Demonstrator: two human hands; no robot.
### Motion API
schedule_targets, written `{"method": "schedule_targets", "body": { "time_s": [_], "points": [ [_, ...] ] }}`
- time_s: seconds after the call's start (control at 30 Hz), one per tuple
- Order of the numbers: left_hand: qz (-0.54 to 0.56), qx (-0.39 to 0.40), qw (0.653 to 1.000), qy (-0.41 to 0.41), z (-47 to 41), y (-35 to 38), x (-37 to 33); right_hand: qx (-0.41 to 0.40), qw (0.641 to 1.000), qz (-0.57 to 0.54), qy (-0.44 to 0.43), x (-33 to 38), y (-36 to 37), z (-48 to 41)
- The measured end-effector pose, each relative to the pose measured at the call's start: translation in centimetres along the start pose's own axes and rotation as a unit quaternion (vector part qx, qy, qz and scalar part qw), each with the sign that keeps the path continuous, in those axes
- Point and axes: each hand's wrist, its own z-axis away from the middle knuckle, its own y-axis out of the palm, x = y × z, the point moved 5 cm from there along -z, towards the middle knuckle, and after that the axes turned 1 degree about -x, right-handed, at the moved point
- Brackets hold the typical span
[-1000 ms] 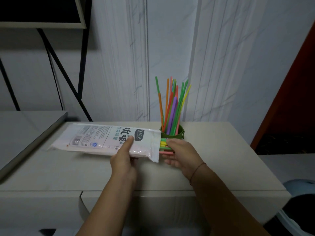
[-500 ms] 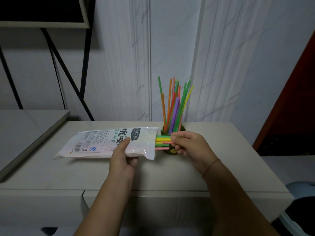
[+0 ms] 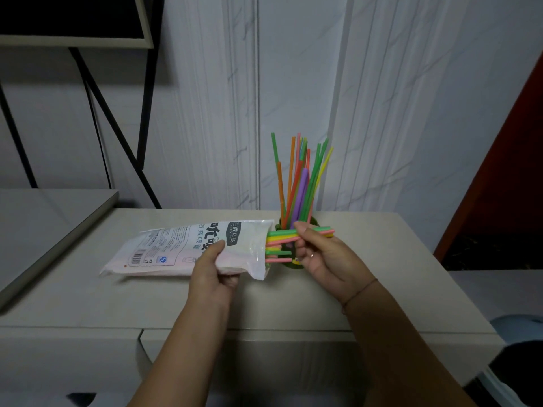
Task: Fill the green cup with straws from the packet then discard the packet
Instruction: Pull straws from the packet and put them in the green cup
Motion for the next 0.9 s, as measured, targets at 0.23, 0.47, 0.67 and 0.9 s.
{"method": "schedule_targets", "body": {
  "time_s": [0.23,0.47,0.67,0.9],
  "points": [
    [0.02,-0.003,1.0,0.002,0.3,0.2,0.2,-0.033,0.998,0.034,-0.042,-0.3,0.3,-0.3],
    [0.014,-0.007,1.0,0.007,-0.3,-0.3,-0.2,-0.053,0.997,0.042,-0.024,1.4,-1.5,-0.3],
    [-0.009,-0.01,1.0,-0.01,-0.2,0.0,0.9,-0.048,0.998,0.024,-0.038,0.0,-0.5,-0.4],
    [-0.004,-0.007,1.0,-0.008,-0.2,0.1,0.9,-0.111,0.983,0.096,-0.114,1.1,-1.0,-0.2]
  ]
}}
